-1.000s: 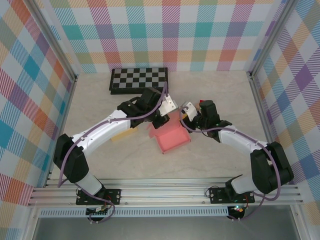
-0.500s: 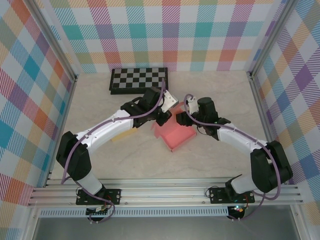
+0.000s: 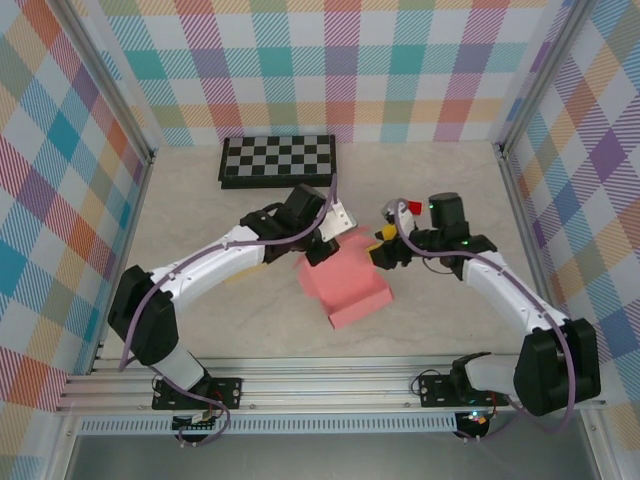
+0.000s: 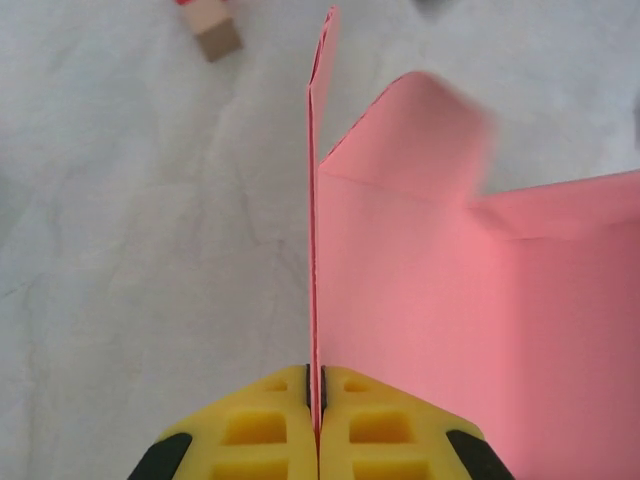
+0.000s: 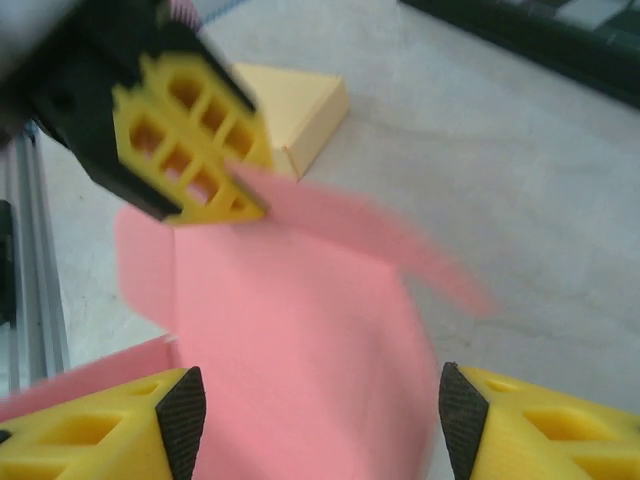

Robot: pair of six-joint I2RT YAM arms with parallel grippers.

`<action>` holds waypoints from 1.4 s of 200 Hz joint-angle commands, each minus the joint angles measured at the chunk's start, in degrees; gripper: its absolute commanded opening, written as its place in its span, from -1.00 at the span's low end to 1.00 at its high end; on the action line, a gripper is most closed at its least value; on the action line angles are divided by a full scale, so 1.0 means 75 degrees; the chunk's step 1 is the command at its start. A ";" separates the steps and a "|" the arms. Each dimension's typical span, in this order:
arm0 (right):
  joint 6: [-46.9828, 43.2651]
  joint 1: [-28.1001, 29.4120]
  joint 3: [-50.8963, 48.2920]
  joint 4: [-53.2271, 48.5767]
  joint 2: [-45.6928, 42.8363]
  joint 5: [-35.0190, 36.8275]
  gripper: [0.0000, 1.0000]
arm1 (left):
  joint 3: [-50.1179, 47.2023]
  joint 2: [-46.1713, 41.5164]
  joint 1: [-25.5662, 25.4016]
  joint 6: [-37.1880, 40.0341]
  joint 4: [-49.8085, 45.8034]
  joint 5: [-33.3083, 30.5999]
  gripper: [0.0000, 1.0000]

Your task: Fold the paper box

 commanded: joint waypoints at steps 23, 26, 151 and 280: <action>-0.2546 -0.0700 0.1126 -0.1280 0.0359 -0.1165 0.38 | -0.0385 -0.1235 -0.0076 0.1666 -0.0144 0.0362 -1.00; -0.2717 -0.0708 0.1147 -0.1312 0.0404 -0.1094 0.38 | -0.0368 -0.1261 -0.0076 0.1739 -0.0220 0.0378 -1.00; -0.5390 0.0307 0.0649 -0.0767 0.1543 -0.1490 0.31 | -0.0370 -0.1341 -0.0156 0.3505 -0.0174 0.0614 -1.00; -0.3875 0.0969 0.0757 -0.0519 0.1658 -0.1981 0.13 | -0.0215 -0.0977 -0.0489 0.2911 0.0404 0.0391 -1.00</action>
